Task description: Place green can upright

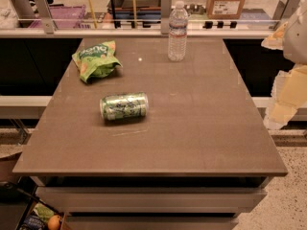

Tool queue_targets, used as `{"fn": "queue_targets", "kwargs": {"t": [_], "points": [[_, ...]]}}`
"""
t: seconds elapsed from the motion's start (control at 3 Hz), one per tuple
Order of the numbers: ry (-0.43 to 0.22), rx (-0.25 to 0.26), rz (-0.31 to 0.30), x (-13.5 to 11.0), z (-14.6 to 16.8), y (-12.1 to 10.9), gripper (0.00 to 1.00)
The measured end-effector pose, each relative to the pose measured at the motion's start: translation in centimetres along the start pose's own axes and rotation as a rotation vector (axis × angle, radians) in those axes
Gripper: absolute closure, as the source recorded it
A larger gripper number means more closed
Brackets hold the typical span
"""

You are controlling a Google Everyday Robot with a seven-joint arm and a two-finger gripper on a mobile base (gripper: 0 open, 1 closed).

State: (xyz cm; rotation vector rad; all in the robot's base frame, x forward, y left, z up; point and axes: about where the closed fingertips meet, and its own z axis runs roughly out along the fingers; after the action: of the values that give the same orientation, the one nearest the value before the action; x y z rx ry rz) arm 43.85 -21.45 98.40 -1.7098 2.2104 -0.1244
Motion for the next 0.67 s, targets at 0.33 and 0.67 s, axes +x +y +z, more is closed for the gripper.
{"fn": "queue_targets", "kwargs": {"t": [0.33,0.67], "points": [[-0.002,0.007,0.000,-0.13,-0.08,-0.04,0.00],[-0.014,0.054,0.002,-0.63,0.22,-0.60,0.00]]}}
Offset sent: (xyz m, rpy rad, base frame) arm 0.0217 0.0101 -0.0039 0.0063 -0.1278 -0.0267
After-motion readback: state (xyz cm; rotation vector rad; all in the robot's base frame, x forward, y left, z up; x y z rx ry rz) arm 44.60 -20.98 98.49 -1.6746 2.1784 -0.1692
